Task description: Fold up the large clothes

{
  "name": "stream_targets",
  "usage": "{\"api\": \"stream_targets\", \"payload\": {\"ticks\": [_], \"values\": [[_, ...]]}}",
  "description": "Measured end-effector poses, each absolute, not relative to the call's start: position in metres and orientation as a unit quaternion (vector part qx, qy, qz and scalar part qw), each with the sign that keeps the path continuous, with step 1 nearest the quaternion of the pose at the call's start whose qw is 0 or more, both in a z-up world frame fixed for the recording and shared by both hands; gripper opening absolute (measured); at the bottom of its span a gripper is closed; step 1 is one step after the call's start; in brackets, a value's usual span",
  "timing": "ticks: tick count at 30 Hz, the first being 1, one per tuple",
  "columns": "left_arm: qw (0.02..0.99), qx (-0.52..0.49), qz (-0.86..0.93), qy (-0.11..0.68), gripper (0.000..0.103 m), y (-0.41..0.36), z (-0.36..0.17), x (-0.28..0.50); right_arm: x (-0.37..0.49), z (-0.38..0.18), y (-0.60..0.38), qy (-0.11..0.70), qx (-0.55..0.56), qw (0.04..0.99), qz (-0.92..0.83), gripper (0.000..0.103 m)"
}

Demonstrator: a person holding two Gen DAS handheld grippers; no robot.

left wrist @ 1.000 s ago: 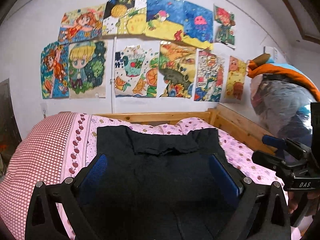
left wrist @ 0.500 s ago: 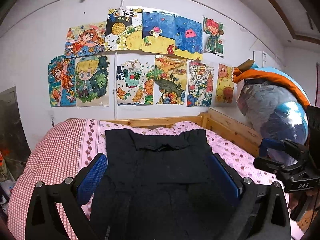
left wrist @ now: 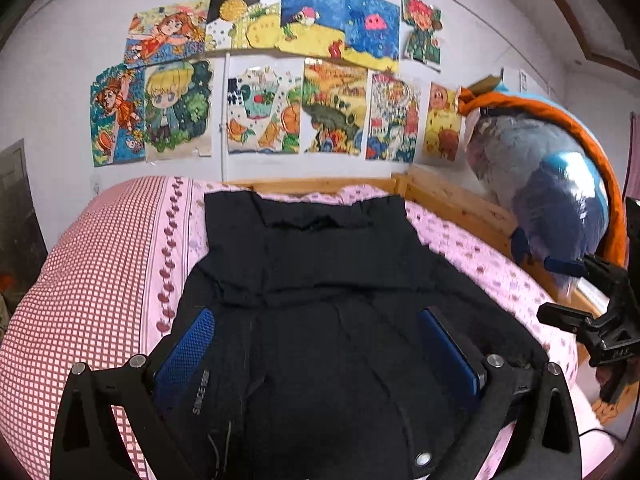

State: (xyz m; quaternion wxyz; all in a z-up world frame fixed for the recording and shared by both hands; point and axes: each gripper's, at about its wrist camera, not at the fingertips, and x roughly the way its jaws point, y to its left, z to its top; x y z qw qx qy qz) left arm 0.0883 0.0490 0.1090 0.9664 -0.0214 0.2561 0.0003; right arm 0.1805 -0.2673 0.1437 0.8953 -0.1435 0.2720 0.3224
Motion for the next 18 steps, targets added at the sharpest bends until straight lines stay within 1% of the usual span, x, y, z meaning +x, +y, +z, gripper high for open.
{"api": "stream_targets", "payload": {"ticks": [9, 18], "values": [[0.949, 0.024, -0.038, 0.313, 0.103, 0.039, 0.061, 0.079, 0.181, 0.096, -0.272, 0.336, -0.165, 0.866, 0.332, 0.087], [0.933, 0.058, -0.091, 0.342, 0.103, 0.037, 0.032, 0.059, 0.161, 0.063, -0.266, 0.354, -0.227, 0.829, 0.367, 0.087]]}}
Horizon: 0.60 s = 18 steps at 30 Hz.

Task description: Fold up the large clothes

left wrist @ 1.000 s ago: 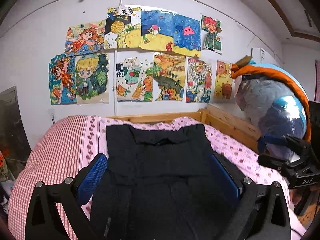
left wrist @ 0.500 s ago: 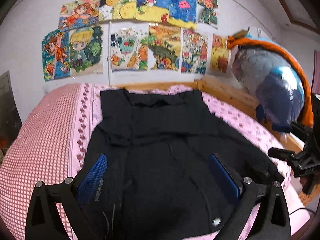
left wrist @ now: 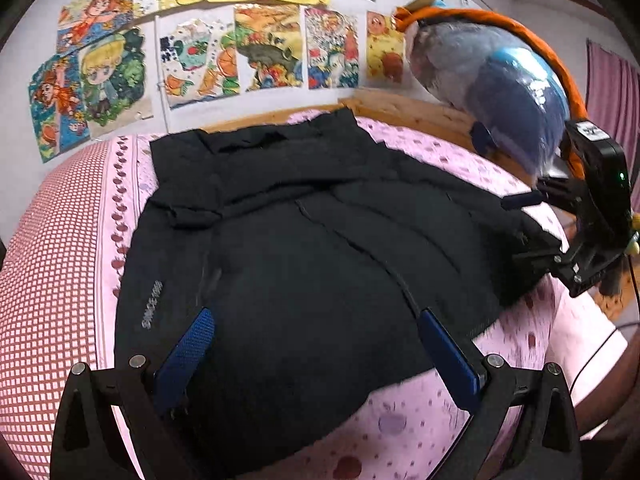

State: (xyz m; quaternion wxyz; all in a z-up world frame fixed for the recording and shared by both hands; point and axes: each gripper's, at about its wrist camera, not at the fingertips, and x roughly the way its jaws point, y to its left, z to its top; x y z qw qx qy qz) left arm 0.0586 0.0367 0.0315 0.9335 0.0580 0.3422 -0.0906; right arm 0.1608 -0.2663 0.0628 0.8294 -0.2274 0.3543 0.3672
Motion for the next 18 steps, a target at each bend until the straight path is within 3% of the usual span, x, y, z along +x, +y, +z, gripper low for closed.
{"api": "stream_targets", "payload": {"ticks": [12, 18], "values": [[0.915, 0.14, -0.099, 0.366, 0.103, 0.03, 0.0, 0.031, 0.141, 0.036, -0.252, 0.392, -0.269, 0.791, 0.385, 0.087], [0.902, 0.229, -0.045, 0.364, 0.103, 0.025, -0.022, 0.021, 0.133, 0.024, -0.249, 0.395, -0.294, 0.787, 0.373, 0.087]]}}
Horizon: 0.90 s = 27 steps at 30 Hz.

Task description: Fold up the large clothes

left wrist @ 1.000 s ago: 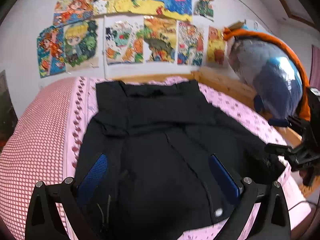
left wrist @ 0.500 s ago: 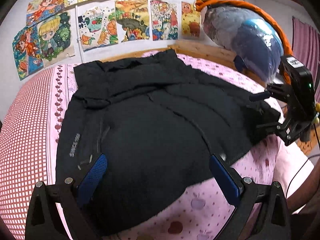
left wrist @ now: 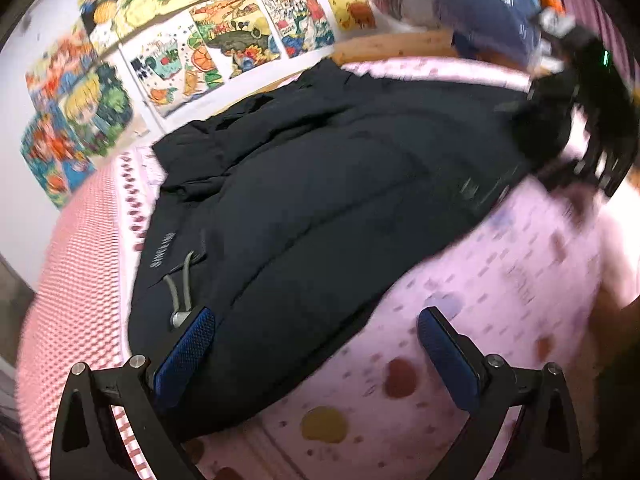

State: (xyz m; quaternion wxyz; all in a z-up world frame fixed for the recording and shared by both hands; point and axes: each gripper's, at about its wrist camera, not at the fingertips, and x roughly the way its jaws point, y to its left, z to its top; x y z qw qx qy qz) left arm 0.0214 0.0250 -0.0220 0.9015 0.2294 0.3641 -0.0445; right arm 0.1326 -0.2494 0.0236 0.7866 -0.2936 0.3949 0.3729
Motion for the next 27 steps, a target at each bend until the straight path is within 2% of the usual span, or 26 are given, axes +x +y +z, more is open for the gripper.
{"api": "stream_targets", "payload": {"ticks": [6, 16, 23, 27], "values": [[0.898, 0.276, -0.023, 0.342, 0.103, 0.019, -0.028, 0.016, 0.127, 0.019, -0.247, 0.378, -0.325, 0.789, 0.358, 0.087], [0.899, 0.289, -0.007, 0.329, 0.103, 0.018, -0.028, 0.015, 0.121, 0.018, -0.254, 0.325, -0.37, 0.811, 0.316, 0.089], [0.899, 0.3, 0.003, 0.319, 0.103, 0.015, -0.027, 0.015, 0.139, 0.045, -0.263, 0.304, -0.336, 0.838, 0.304, 0.089], [0.898, 0.31, 0.006, 0.312, 0.103, 0.012, -0.027, 0.014, 0.161, 0.068, -0.269, 0.321, -0.28, 0.847, 0.319, 0.089]]}}
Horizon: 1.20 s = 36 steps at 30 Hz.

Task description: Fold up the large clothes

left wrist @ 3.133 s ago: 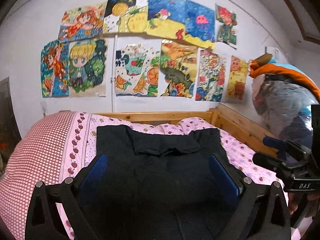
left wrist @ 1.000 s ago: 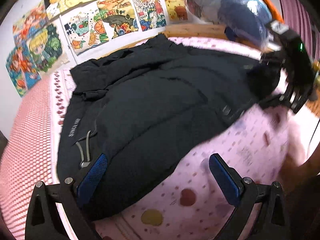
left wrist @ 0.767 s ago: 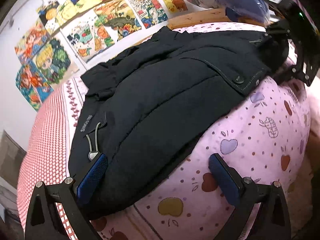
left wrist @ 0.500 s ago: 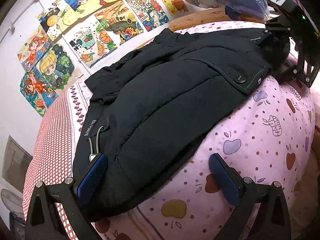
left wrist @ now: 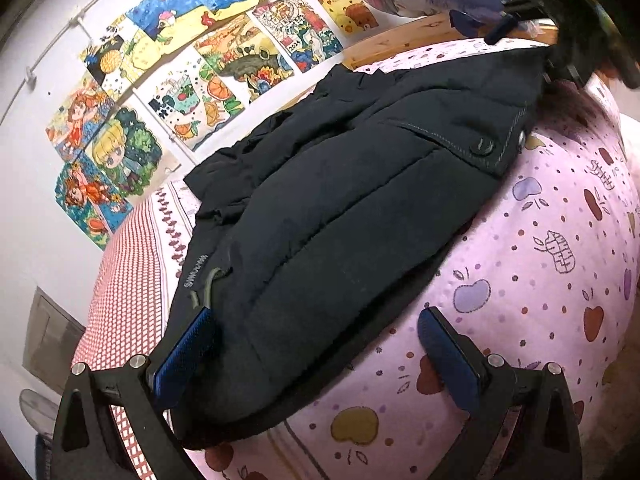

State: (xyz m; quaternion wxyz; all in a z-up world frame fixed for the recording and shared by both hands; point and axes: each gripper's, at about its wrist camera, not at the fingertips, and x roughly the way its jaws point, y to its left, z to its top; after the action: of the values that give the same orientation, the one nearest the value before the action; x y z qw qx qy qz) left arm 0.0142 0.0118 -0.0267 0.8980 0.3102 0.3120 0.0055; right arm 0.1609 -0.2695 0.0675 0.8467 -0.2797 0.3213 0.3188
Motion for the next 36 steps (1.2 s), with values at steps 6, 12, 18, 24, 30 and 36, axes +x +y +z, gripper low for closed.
{"api": "stream_targets", "payload": {"ticks": [6, 12, 18, 24, 30, 36], "values": [[0.903, 0.294, 0.005, 0.314, 0.103, 0.015, -0.021, 0.02, 0.198, 0.084, -0.279, 0.367, -0.188, 0.848, 0.332, 0.089], [0.904, 0.292, 0.01, 0.311, 0.103, 0.014, -0.017, 0.027, 0.224, 0.101, -0.276, 0.383, -0.144, 0.847, 0.341, 0.089], [0.907, 0.303, 0.016, 0.293, 0.103, 0.011, -0.01, 0.031, 0.246, 0.108, -0.275, 0.398, -0.1, 0.844, 0.346, 0.089], [0.918, 0.304, 0.024, 0.255, 0.103, 0.011, 0.01, 0.037, 0.248, 0.11, -0.273, 0.395, -0.114, 0.843, 0.346, 0.089], [0.925, 0.304, 0.035, 0.224, 0.103, 0.013, 0.031, 0.046, 0.252, 0.121, -0.274, 0.387, -0.107, 0.852, 0.337, 0.089], [0.932, 0.305, 0.052, 0.19, 0.103, 0.016, 0.052, 0.053, 0.241, 0.13, -0.267, 0.331, -0.161, 0.878, 0.307, 0.089]]}}
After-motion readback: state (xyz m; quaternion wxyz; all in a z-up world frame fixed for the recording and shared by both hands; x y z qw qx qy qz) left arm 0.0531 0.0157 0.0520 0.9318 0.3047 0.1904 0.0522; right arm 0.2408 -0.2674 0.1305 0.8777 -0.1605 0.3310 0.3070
